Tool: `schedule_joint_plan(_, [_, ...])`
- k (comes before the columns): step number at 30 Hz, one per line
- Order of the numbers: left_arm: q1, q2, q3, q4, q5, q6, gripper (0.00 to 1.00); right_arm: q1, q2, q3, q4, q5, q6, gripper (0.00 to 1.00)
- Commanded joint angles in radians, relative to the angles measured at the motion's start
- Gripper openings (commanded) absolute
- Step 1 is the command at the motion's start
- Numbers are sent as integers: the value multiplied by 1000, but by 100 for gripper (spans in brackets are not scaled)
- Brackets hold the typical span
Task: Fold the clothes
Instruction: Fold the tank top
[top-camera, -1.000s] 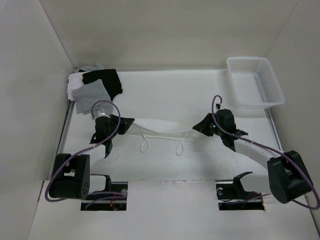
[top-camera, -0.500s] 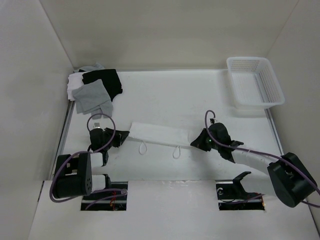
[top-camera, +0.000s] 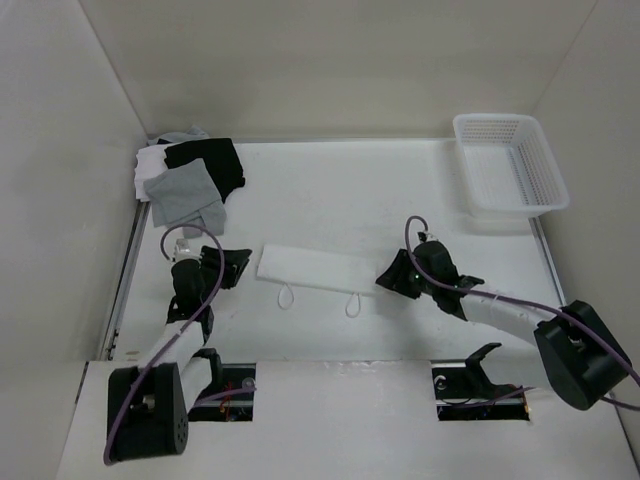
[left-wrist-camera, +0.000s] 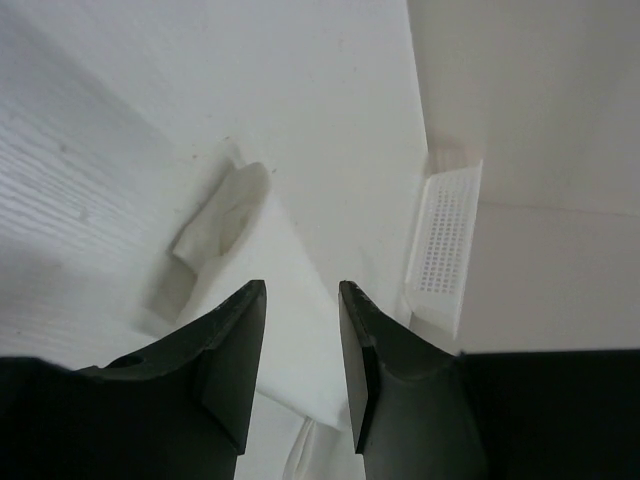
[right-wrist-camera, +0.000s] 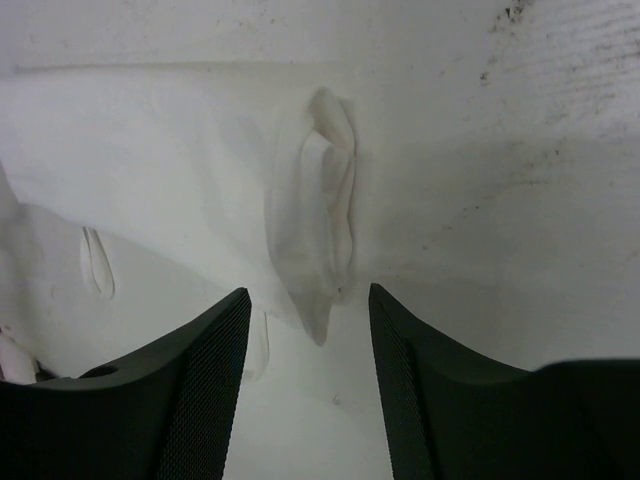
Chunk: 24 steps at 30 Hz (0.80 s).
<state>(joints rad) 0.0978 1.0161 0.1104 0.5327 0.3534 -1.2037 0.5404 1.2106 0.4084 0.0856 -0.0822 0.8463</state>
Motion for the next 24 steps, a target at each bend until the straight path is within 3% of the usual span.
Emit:
schedule_joint_plan(1, [-48,-132,58,-164,-112,107,34,0,36,78,30,22,-36,50])
schedule_joint_plan(4, [-114,-232,107,-292,-186,165,33,16,17,110,-53,102,-36,45])
schedule_joint_plan(9, [-314,-258,184,-329,-306,228,31,68,-59,147,-176,217,-61,53])
schedule_joint_plan(13, [-551,-89,241,-214,-430,260,30,111,-71,199,-210,268,-81,16])
schedule_joint_plan(15, [-609,8,265,-144,-447,266,30,115,-30,227,-192,214,-96,8])
schedule_joint_plan(18, [-640,168,293,-25,-433,273,29,112,59,242,-126,141,-105,7])
schedule_joint_plan(24, [-583,372,295,107,-378,248,28,42,202,248,-49,61,-113,7])
